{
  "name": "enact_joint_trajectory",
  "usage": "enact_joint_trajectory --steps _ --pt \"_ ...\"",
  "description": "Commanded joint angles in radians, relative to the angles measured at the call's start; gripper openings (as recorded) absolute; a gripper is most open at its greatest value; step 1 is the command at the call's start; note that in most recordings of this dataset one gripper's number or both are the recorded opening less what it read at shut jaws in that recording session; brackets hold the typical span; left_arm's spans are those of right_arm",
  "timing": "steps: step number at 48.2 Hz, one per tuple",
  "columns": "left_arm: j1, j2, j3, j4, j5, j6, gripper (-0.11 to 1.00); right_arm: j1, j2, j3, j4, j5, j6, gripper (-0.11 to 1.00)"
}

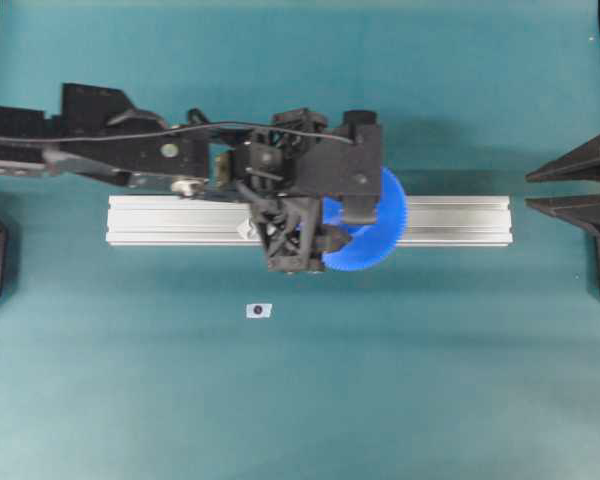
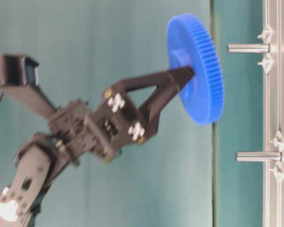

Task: Find the location of the shaft and insert the large gear.
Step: 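Lift the blue gear and carry it over the right shaft on the rail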

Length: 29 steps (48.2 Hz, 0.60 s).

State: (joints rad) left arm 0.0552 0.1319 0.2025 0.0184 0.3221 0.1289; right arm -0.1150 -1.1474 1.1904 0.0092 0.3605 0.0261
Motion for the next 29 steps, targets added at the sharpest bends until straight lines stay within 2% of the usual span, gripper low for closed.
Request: enact_joint_trajectory --steps 1,29 --pt "0.012 0.005 -0.055 0.003 -0.011 0.003 0.73 -0.003 0.003 -0.011 -0.002 -0.008 0.009 0.46" --pt "0.06 0.158 -0.156 0.003 0.012 0.006 0.73 -0.031 -0.031 -0.003 -0.002 -0.002 0.008 0.46"
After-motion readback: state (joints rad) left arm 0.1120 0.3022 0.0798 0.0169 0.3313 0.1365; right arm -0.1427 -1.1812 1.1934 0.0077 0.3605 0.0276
